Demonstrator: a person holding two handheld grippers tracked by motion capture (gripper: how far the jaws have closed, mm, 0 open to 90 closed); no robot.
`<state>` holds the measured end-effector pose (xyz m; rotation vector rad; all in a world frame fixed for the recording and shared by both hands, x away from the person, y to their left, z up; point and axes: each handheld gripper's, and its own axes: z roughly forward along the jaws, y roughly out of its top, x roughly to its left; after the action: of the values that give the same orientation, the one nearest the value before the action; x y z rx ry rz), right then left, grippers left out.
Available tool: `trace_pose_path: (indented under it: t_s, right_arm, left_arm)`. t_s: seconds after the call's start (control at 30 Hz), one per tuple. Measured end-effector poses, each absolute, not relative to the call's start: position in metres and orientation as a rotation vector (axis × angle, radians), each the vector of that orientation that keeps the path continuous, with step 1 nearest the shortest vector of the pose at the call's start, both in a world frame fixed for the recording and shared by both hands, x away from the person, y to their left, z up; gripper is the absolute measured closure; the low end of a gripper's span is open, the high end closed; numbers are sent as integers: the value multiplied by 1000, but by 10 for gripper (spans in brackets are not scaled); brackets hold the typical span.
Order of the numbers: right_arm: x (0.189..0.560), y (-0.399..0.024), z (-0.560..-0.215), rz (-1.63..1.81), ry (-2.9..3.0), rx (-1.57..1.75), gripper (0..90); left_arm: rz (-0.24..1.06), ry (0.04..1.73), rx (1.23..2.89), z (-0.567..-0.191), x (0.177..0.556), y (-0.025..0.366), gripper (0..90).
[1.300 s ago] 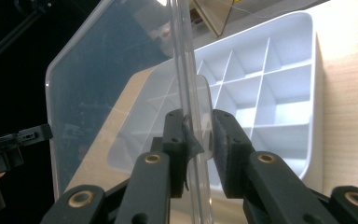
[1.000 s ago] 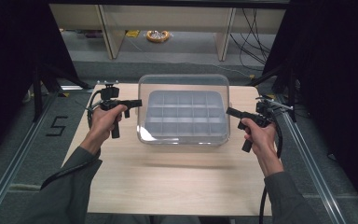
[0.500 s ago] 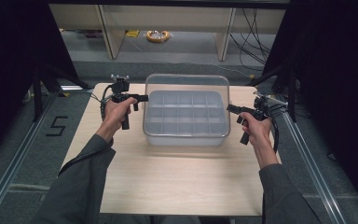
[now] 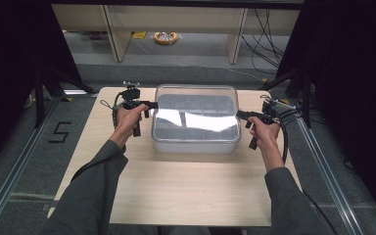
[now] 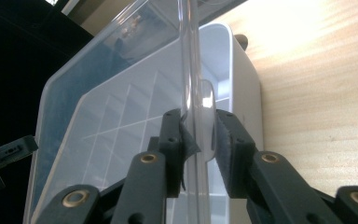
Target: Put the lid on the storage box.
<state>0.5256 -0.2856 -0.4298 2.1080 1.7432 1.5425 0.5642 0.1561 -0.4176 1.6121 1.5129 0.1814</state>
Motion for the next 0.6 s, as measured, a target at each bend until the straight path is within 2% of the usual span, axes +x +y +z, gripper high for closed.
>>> trace_pose_path:
  t_s: [0.6]
  right_arm:
    - [536, -281, -451, 1436, 1737, 2156, 744]
  left_arm:
    - [181, 1587, 1619, -439, 572, 153, 690]
